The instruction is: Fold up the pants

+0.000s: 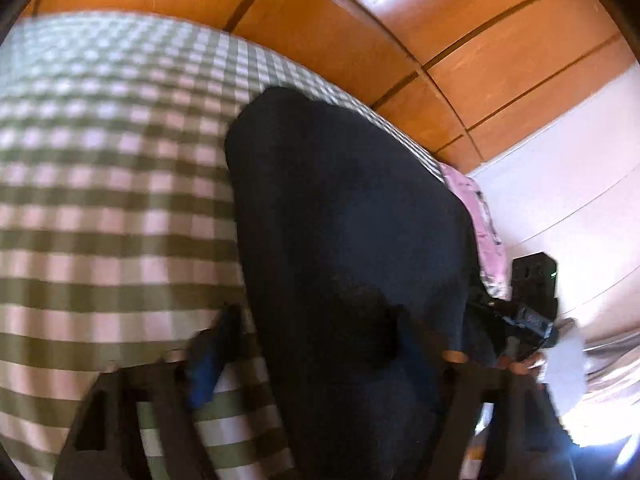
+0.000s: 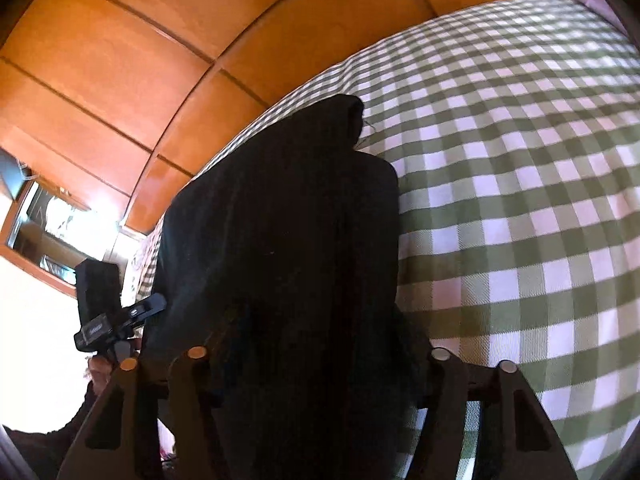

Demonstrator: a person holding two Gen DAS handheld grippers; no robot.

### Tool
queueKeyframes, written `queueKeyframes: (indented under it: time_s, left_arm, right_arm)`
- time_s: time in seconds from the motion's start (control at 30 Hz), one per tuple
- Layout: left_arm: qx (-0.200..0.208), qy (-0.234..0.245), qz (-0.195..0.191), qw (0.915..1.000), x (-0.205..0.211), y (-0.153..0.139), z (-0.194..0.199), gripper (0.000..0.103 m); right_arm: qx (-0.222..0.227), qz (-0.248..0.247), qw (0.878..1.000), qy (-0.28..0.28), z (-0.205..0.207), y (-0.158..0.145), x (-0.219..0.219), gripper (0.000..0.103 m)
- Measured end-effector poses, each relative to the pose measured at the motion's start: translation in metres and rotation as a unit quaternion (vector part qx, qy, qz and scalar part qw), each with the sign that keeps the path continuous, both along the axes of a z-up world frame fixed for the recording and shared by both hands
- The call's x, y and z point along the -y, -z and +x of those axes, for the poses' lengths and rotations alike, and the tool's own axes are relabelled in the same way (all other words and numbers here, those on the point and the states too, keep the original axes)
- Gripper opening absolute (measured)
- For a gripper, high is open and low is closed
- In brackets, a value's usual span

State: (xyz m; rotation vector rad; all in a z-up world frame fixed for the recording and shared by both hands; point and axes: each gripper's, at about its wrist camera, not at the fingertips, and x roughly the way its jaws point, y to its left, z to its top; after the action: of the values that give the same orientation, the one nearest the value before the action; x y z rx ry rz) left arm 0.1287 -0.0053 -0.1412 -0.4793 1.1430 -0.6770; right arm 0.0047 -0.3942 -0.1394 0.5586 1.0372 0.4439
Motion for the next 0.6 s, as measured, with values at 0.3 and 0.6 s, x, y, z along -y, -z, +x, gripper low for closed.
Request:
queueKeyframes:
  time_s: [0.3, 0.6]
  left_arm:
    - [0.073, -0.003, -0.002, 0.9974, -0.003, -0.042, 0.003, 0.043]
    - [0.129, -0.037, 0.061, 0.9891, -0.022, -0.077, 0.09, 0.043]
  right_arm:
    - [0.05, -0.022, 0.998, -0.023, 0.014, -0.039, -0.02, 0.041]
    - [0.085, -0.012, 0.996, -0.038, 0.115, -0.056, -0.05, 0.041]
